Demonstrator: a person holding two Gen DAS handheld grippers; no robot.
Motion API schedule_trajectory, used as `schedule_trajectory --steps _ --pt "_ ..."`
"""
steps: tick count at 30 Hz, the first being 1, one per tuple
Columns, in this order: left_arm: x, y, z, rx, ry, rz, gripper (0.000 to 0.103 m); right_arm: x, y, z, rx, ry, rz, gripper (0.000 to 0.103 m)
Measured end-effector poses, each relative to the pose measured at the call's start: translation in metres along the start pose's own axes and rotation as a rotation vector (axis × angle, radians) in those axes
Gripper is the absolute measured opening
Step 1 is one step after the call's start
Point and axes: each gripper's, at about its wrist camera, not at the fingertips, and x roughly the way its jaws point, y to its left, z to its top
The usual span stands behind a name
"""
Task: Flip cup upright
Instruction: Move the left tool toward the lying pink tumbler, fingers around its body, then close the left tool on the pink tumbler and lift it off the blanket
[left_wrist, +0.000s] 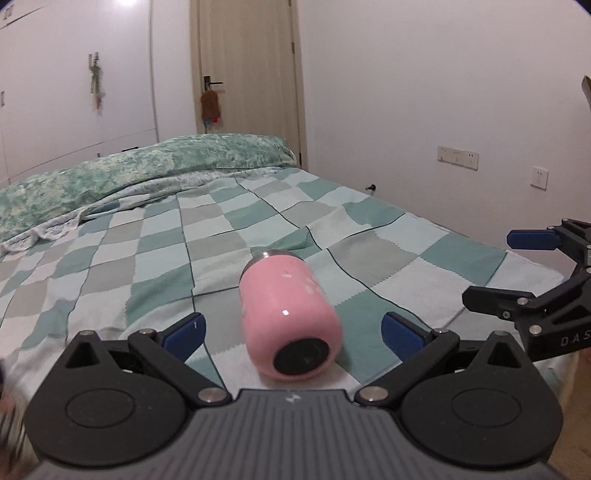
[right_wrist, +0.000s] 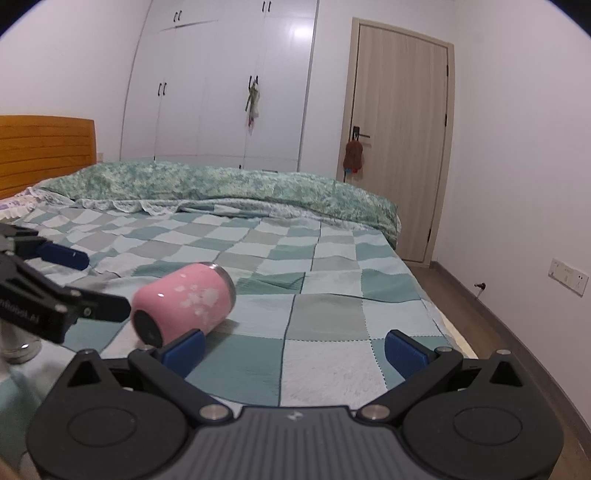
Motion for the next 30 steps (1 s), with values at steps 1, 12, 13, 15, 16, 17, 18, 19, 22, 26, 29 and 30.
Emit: schedule_trajectory --steps 1,12,13,15,16,17,18,19,22,26,29,30 --pt "0.005 0.003 0.002 0.010 0.006 -0.005 0.103 0.007 -0.001 0.000 0.001 0.011 -0.002 0.103" --pt "0.055 0.038 0.023 0.092 0.131 -0.180 0.103 0.050 0.003 0.008 0.009 0.078 -0.042 0.103" --pt "0.060 0.042 0.024 0.084 0.148 -0.195 0.103 0.053 0.004 0.008 0.009 0.083 -0.052 0.103" --pt "0.069 0.048 0.026 0.048 0.184 -0.225 0.103 0.057 0.005 0.008 0.010 0.090 -0.063 0.103" --pt "0.072 0.049 0.027 0.029 0.199 -0.238 0.103 0.058 0.006 0.008 0.009 0.093 -0.071 0.103" --pt "0.075 0.051 0.028 0.014 0.211 -0.247 0.103 0.059 0.007 0.008 0.006 0.096 -0.077 0.103" --pt "0.078 0.051 0.028 0.002 0.222 -0.250 0.103 0.060 0.007 0.008 0.001 0.099 -0.080 0.103" --pt "0.082 0.051 0.029 -0.006 0.233 -0.246 0.103 0.061 0.007 0.008 -0.003 0.104 -0.084 0.103" --pt "0.095 0.048 0.031 -0.040 0.275 -0.252 0.103 0.065 0.006 0.007 -0.012 0.123 -0.093 0.103" --pt "0.115 0.046 0.034 -0.107 0.336 -0.231 0.103 0.069 0.004 0.006 -0.010 0.134 -0.097 0.103" --pt "0.133 0.045 0.032 -0.175 0.415 -0.214 0.100 0.072 0.003 0.005 -0.007 0.142 -0.094 0.103" --pt "0.138 0.046 0.031 -0.212 0.441 -0.225 0.096 0.072 0.002 0.004 -0.004 0.143 -0.090 0.103"
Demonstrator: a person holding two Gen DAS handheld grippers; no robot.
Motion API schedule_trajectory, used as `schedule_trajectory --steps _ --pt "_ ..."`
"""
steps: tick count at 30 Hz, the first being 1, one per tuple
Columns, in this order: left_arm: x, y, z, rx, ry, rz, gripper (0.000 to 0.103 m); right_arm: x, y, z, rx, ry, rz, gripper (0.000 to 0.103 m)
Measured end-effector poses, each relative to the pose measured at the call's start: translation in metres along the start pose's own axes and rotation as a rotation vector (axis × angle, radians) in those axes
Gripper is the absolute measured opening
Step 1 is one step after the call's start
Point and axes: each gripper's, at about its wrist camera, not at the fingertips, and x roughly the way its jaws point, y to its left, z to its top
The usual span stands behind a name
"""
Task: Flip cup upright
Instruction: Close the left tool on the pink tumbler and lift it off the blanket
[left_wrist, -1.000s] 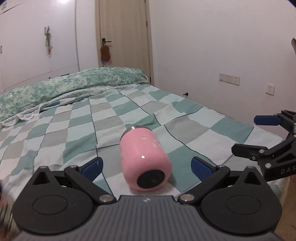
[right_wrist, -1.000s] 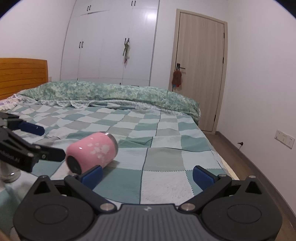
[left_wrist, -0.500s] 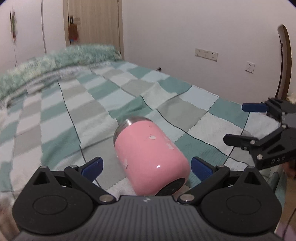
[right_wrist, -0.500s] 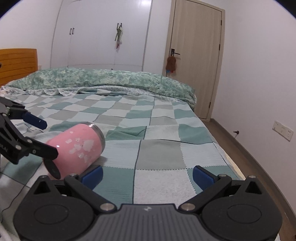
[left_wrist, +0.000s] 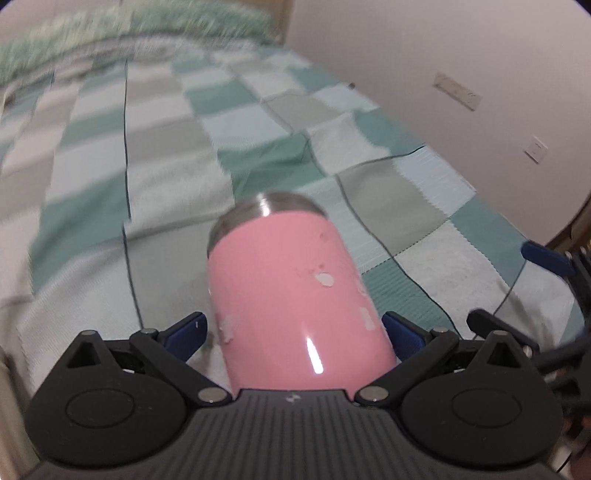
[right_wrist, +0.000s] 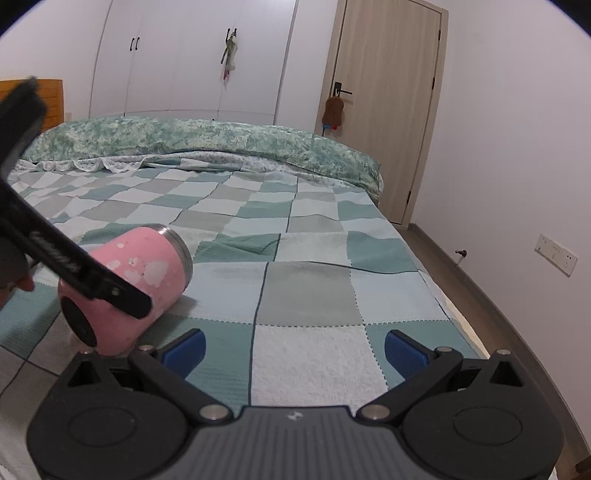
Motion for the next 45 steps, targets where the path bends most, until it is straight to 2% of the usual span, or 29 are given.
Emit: schedule_trajectory --steps 2,9,20,27,32,38,42,45 --pt "0.002 0.002 0.002 -0.057 0.026 -0.004 0.092 0.000 -0.001 -0.001 0.001 -0.002 0.006 0.103" --pt "0.002 -0.006 0.003 -0.050 0.036 0.039 0.092 -0.005 -0.003 -0.003 0.012 -0.022 0.036 0.103" --pt "-0.016 -0.022 -0.006 -0.004 -0.019 0.097 0.089 -0.020 -0.011 -0.006 0.056 -0.050 0.061 0.103" --pt "-0.025 -0.027 -0.015 -0.022 -0.054 0.110 0.088 -0.039 -0.009 -0.009 0.063 -0.074 0.089 0.103" --pt "-0.015 -0.025 -0.020 -0.047 0.031 0.104 0.088 -0.047 -0.011 -0.013 0.065 -0.082 0.093 0.103" --pt "-0.009 -0.023 -0.008 -0.089 0.059 0.122 0.087 -0.046 -0.017 -0.013 0.079 -0.084 0.090 0.103" --pt "-0.014 -0.033 -0.014 -0.046 0.011 0.143 0.086 -0.048 -0.021 -0.015 0.089 -0.088 0.087 0.103" --pt "-0.022 -0.039 -0.021 -0.030 -0.008 0.121 0.086 -0.052 -0.021 -0.016 0.092 -0.092 0.086 0.103"
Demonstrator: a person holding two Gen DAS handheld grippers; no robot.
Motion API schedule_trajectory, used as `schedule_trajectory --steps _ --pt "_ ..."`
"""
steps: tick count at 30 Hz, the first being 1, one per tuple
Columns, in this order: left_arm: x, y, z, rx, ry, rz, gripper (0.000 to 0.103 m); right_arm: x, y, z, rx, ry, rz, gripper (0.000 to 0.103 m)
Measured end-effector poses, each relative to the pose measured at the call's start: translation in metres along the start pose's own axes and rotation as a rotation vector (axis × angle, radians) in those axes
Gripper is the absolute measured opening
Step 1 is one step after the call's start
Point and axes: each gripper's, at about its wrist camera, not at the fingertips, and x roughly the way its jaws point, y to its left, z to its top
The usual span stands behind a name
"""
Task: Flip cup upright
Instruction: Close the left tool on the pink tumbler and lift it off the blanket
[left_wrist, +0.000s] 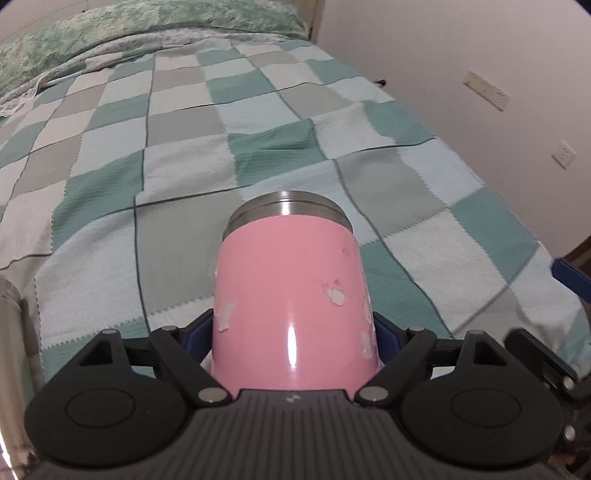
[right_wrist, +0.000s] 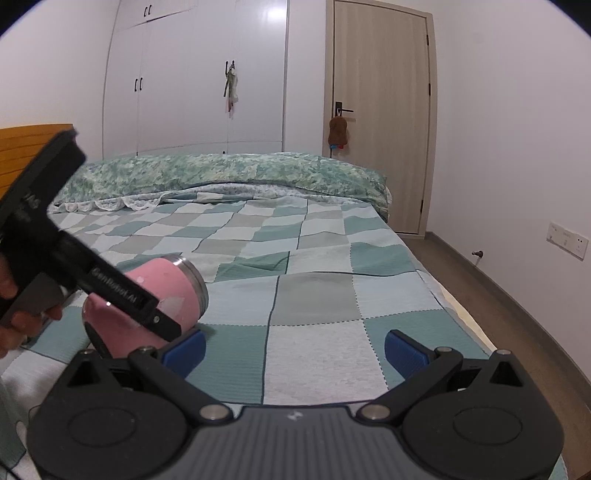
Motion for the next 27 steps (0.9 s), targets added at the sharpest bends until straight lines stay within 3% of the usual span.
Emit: schedule_trajectory --steps 11,19,27 --pt "-0.057 -0.003 -0.031 -0.061 -0.009 -0.013 0.086 -0.038 0.013 0.005 -0.016 -0.035 0.037 0.103" --pt "-0.101 0.007 -0.096 -0.191 0.001 0.045 0.086 -0.064 0.032 -0.007 -0.034 -0.027 0.112 0.103" --pt "-0.095 0.007 -0.136 -0.276 -0.011 0.093 0.086 -0.083 0.047 -0.027 -0.050 0.010 0.151 0.103"
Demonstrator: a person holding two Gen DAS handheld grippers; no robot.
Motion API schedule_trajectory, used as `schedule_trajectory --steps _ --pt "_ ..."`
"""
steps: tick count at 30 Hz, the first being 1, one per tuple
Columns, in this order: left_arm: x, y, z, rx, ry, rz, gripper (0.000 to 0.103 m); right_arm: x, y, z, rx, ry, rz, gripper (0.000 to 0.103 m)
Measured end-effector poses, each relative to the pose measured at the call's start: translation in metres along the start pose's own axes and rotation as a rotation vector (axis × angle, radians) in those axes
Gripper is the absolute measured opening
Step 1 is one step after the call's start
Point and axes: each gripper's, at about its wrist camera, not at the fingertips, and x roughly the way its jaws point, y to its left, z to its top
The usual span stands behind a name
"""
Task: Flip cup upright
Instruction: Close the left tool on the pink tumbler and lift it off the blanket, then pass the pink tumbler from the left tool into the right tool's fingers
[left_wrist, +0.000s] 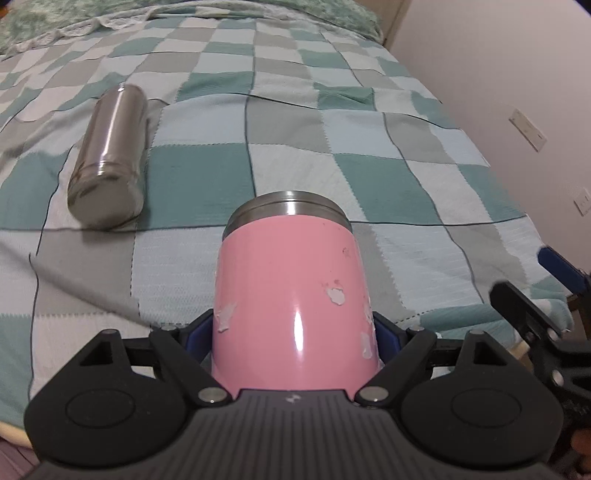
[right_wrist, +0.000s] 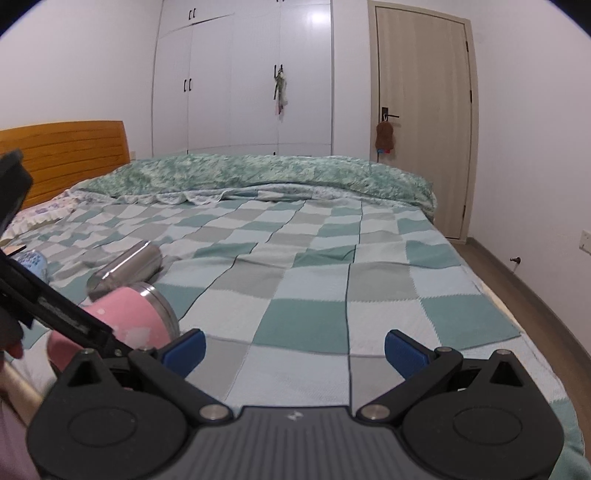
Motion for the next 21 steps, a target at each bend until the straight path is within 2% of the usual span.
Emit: schedule_trajectory --steps 6,8,10,15,21 --pt "-0.001 -0.003 -0.007 -0.003 -0.048 0.014 0.087 -0.011 0.006 -0.008 -0.005 0.029 0.002 0.103" --pt "-0.003 -0.001 -0.008 -0.003 -0.057 -0.006 0.091 -0.016 0.009 -0.008 -0.010 0.032 0.000 0.103" --pt "-0.013 0.004 -0.009 -0.013 -0.090 -0.042 0.103 -0.021 0.011 -0.006 -0.015 0.034 -0.002 0.103" --pt "-0.052 0.020 -0.011 0.026 -0.176 -0.090 0.103 -0.030 0.021 0.004 -0.025 0.035 -0.003 0.103" --pt "-0.092 0.056 -0.011 0.076 -0.270 -0.022 0.103 -0.026 0.049 0.022 -0.043 0.056 0.021 0.103"
